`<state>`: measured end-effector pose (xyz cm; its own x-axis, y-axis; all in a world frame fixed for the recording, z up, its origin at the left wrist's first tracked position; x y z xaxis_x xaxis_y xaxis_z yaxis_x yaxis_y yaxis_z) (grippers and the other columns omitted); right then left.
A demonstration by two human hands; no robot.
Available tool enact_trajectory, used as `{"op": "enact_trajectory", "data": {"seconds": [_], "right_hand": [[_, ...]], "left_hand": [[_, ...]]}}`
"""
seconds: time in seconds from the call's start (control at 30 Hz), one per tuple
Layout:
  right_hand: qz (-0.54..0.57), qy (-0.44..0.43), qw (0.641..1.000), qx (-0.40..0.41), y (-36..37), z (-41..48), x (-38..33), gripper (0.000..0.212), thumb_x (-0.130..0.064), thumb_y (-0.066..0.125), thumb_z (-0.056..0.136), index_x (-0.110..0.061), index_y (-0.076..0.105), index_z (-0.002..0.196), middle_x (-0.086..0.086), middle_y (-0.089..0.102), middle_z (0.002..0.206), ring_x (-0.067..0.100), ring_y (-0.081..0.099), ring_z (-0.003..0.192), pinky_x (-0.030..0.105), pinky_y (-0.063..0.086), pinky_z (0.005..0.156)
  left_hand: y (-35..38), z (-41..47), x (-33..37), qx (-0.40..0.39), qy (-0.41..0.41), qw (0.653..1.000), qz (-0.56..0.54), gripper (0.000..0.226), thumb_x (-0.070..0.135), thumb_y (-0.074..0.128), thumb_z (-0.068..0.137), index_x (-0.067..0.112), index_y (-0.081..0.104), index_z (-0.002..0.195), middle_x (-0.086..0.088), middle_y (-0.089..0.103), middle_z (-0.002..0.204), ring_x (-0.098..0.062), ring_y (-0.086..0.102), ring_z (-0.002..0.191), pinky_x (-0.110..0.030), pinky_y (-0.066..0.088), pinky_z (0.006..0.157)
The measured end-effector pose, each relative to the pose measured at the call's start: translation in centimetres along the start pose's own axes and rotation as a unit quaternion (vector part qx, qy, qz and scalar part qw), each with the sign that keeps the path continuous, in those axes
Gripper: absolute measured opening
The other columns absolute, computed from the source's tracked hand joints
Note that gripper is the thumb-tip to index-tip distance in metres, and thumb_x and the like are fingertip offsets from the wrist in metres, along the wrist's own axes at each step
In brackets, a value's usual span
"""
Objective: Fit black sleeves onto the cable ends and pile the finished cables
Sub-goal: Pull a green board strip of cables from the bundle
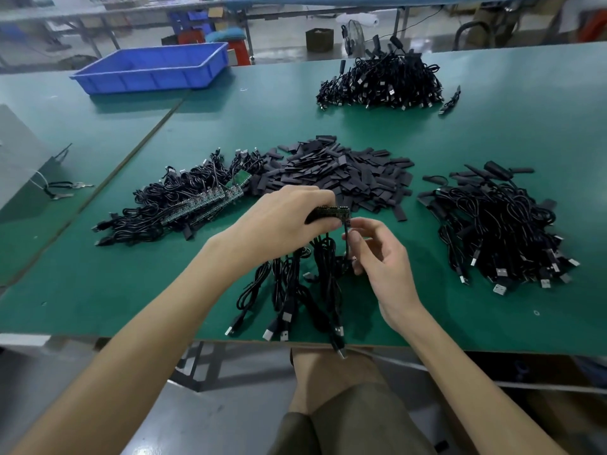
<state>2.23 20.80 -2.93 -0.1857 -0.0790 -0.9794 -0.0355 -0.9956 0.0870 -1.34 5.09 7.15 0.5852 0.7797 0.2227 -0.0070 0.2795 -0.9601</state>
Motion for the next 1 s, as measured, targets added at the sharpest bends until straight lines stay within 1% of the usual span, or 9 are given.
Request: {"op": "enact_trajectory", "data": {"seconds": [0.07,0.13,0.27,0.37,0.43,0.53,0.67,0.8,1.0], "right_hand": [[0.01,0.006,1.0,0.009,-0.2,0.0,0.1,0.013,-0.037,0.065,0.099,-0.033,0.07,0.109,-0.004,0.072,0.099,0.012,0.063,0.082,0.028,0.052,0.063],[0.018,0.016,1.0,0.009,-0.2,0.0,0.2,0.023,-0.041,0.062,0.098,-0.024,0.071,0.11,0.005,0.074,0.099,0.015,0.064,0.084,0.03,0.051,0.065],[0.042,0.046,0.998,0.029,-0.2,-0.1,0.3,0.041,-0.053,0.056,0.095,-0.015,0.07,0.101,0.006,0.074,0.086,0.023,0.06,0.074,0.028,0.046,0.057],[0.061,0.078,0.994,0.044,-0.2,-0.1,0.4,0.045,-0.057,0.058,0.093,-0.013,0.065,0.092,0.005,0.072,0.078,0.02,0.057,0.068,0.026,0.044,0.055],[0.063,0.087,0.993,0.045,-0.2,0.0,0.3,0.047,-0.058,0.058,0.091,-0.012,0.066,0.086,0.004,0.068,0.076,0.016,0.059,0.07,0.025,0.049,0.064],[0.083,0.086,0.992,0.031,-0.1,0.0,0.1,0.054,-0.052,0.062,0.094,0.001,0.066,0.087,0.013,0.059,0.08,0.023,0.053,0.077,0.038,0.046,0.076],[0.119,0.109,0.987,0.024,-0.4,0.0,0.1,0.032,-0.038,0.066,0.096,-0.016,0.067,0.073,0.006,0.056,0.072,0.022,0.048,0.07,0.037,0.042,0.073],[0.135,0.122,0.983,0.005,-0.4,0.3,0.0,0.031,-0.031,0.064,0.093,-0.024,0.065,0.063,-0.001,0.058,0.064,0.017,0.047,0.065,0.042,0.036,0.07],[0.173,0.14,0.974,-0.033,-0.6,0.4,-0.2,0.038,-0.02,0.06,0.101,-0.024,0.069,0.064,-0.003,0.057,0.062,0.01,0.05,0.059,0.023,0.045,0.06]], "left_hand": [[0.1,0.3,0.0,-0.005,-0.003,0.999,-0.031,0.027,0.046,0.06,0.098,0.019,0.063,0.096,0.009,0.055,0.09,-0.017,0.055,0.086,-0.044,0.05,0.077],[0.3,0.5,0.1,-0.007,-0.001,1.0,-0.025,0.027,0.046,0.059,0.098,0.019,0.065,0.096,0.009,0.055,0.09,-0.016,0.055,0.087,-0.045,0.051,0.077],[0.6,0.3,0.7,0.032,0.028,0.999,0.014,0.027,0.045,0.058,0.099,0.021,0.071,0.102,0.008,0.061,0.095,-0.018,0.06,0.088,-0.042,0.053,0.075],[1.1,-0.1,1.4,0.078,0.063,0.994,0.048,0.027,0.036,0.057,0.102,0.021,0.075,0.114,0.003,0.069,0.109,-0.022,0.066,0.097,-0.042,0.052,0.082],[1.9,-0.5,1.8,0.091,0.08,0.989,0.084,0.028,0.03,0.056,0.104,0.015,0.072,0.122,0.0,0.07,0.119,-0.024,0.065,0.106,-0.042,0.05,0.088],[3.1,-1.0,2.2,0.112,0.092,0.983,0.114,0.028,0.022,0.055,0.104,0.01,0.068,0.127,-0.003,0.069,0.126,-0.026,0.066,0.111,-0.042,0.049,0.091],[3.9,-1.3,2.3,0.125,0.104,0.978,0.13,0.027,0.018,0.054,0.104,0.01,0.065,0.128,-0.003,0.07,0.125,-0.025,0.067,0.11,-0.041,0.048,0.093],[4.3,-1.7,2.5,0.165,0.127,0.966,0.153,0.024,0.012,0.063,0.099,0.005,0.069,0.12,-0.005,0.073,0.12,-0.025,0.07,0.106,-0.041,0.054,0.088],[4.6,-2.0,3.0,0.238,0.147,0.948,0.15,0.022,0.009,0.066,0.096,0.002,0.073,0.116,-0.006,0.073,0.121,-0.021,0.071,0.111,-0.038,0.058,0.086]]}}
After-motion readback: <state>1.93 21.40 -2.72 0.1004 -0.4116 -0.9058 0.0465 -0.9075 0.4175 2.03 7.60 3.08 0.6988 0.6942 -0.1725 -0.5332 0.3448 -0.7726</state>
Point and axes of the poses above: each hand's wrist, its own z-axis towards the middle knuckle, its own y-axis out of the palm, x = y × z, the point moved 4 cm from there along z, towards the middle knuckle
